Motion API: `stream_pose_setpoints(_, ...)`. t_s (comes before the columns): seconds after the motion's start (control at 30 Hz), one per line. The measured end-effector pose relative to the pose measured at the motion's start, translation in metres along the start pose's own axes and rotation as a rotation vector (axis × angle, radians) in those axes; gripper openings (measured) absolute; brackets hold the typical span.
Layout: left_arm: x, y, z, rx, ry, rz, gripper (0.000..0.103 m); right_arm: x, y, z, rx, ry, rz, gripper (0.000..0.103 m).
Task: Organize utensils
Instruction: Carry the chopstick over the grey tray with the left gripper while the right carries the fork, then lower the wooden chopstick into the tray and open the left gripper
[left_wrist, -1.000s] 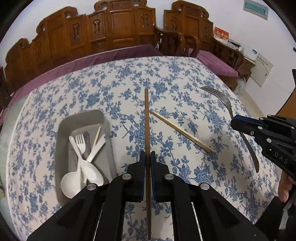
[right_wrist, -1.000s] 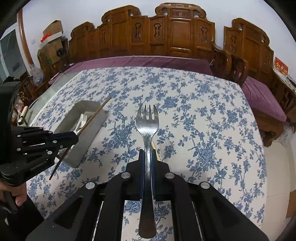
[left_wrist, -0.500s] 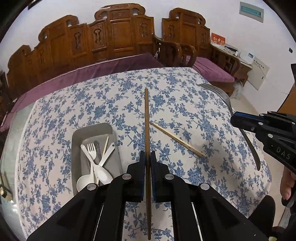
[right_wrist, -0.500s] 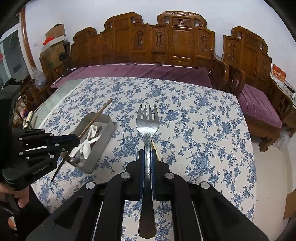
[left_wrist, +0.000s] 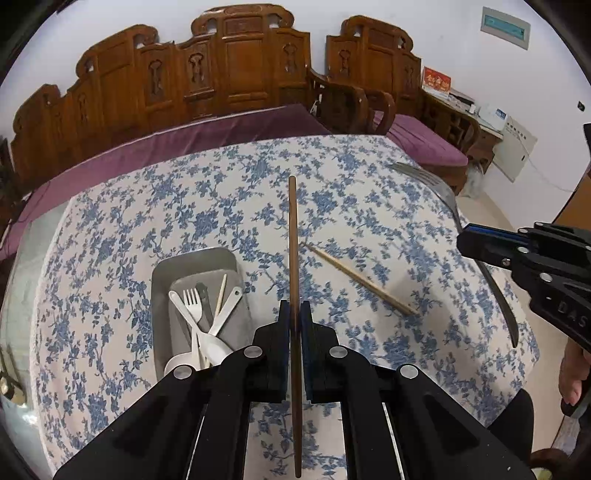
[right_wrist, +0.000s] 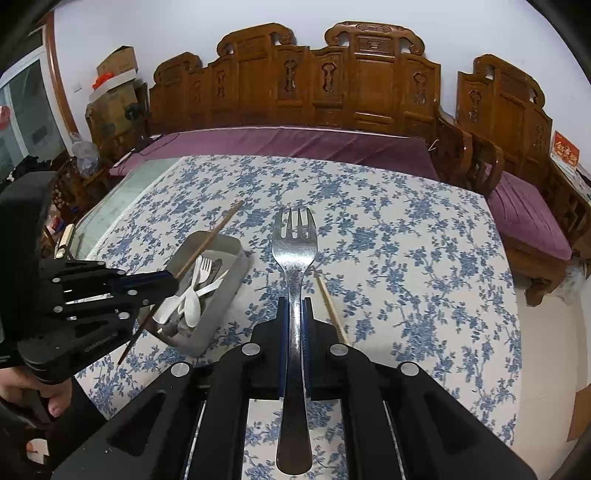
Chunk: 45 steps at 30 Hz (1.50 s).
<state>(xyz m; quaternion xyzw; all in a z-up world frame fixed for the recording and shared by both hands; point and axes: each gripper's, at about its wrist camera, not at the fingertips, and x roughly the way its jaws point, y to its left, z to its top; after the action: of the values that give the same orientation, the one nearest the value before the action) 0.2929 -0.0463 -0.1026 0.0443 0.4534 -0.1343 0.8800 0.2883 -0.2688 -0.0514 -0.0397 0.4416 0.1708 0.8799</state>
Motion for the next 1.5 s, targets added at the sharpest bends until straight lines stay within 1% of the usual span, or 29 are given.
stream_pose_setpoints(0.07,0.008,0.009,-0.001,-0.012,0.011,-0.003,0.005,0.006,0.003,0.001,-0.007,0.006,0.005,0.008)
stream_pose_setpoints(0.1,0.012,0.014,-0.002,-0.019,0.017,-0.003,0.005,0.009,0.003,0.001,-0.013,0.016,-0.013,0.008)
stream_pose_setpoints(0.37,0.040,0.059,-0.010,-0.064,0.070,-0.001,0.005,0.044,0.018,-0.003,-0.031,0.054,0.030,0.008)
stream_pose_setpoints(0.63,0.071,0.100,-0.011,-0.093,0.119,0.007,0.005,0.073,0.030,0.004,-0.069,0.087,0.077,0.008)
stream_pose_setpoints(0.8,0.088,0.111,-0.013,-0.095,0.140,-0.003,0.005,0.090,0.030,0.007,-0.066,0.098,0.090,0.008)
stream_pose_setpoints(1.07,0.109,0.113,-0.027,-0.082,0.180,-0.022,0.005,0.110,0.029,0.006,-0.063,0.127,0.081,0.008)
stream_pose_setpoints(1.27,0.110,0.119,-0.030,-0.091,0.169,-0.017,0.005,0.119,0.033,0.003,-0.064,0.143,0.080,0.008)
stream_pose_setpoints(1.5,0.083,0.131,-0.041,-0.112,0.117,-0.006,0.007,0.134,0.049,-0.001,-0.077,0.153,0.083,0.008)
